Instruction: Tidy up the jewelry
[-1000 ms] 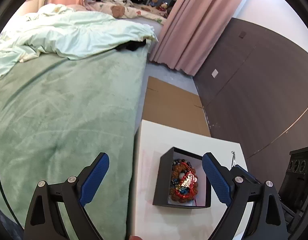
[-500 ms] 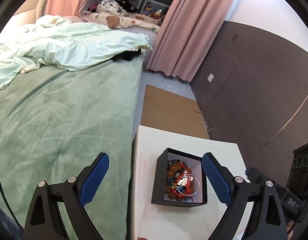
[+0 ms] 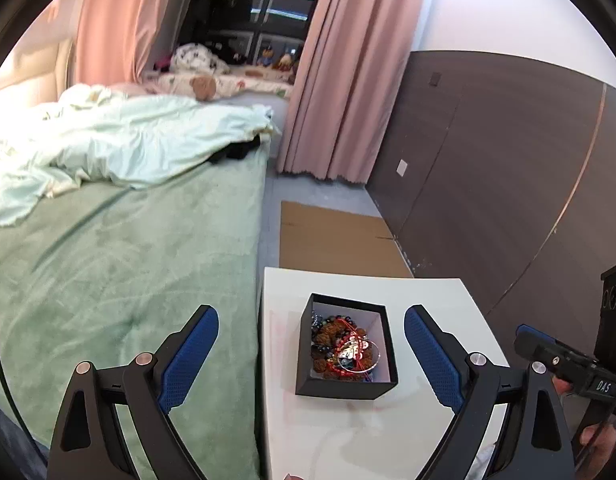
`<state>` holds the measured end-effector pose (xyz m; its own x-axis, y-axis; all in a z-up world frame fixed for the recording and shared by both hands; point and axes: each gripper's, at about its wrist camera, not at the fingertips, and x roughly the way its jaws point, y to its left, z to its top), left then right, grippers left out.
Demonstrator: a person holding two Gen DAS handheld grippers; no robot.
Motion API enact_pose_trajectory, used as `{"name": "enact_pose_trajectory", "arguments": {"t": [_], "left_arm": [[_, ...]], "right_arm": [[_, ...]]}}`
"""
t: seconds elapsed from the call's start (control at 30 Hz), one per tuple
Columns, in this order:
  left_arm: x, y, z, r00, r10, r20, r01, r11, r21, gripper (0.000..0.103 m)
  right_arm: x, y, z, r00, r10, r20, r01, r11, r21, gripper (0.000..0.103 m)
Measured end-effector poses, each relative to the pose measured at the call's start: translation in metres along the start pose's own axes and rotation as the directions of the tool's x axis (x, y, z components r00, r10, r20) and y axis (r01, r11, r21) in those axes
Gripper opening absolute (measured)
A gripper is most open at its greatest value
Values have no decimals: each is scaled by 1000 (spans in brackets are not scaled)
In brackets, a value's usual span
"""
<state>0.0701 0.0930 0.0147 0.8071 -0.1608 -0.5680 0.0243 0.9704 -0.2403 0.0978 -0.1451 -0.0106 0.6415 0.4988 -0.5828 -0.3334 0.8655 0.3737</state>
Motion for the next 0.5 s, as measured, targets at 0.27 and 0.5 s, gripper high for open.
{"name": "enact_pose_trajectory", "arguments": {"t": [0.27, 0.5], "left_arm": [[-22, -27, -21, 998, 22, 52, -26, 997, 67, 94], [-41, -43, -32, 991, 71, 117, -82, 992, 92, 94]], "right_arm": [[-35, -4, -14, 997, -68, 19, 69, 996, -53, 103], [-61, -4, -14, 993, -102, 64, 105, 993, -58, 103]]}}
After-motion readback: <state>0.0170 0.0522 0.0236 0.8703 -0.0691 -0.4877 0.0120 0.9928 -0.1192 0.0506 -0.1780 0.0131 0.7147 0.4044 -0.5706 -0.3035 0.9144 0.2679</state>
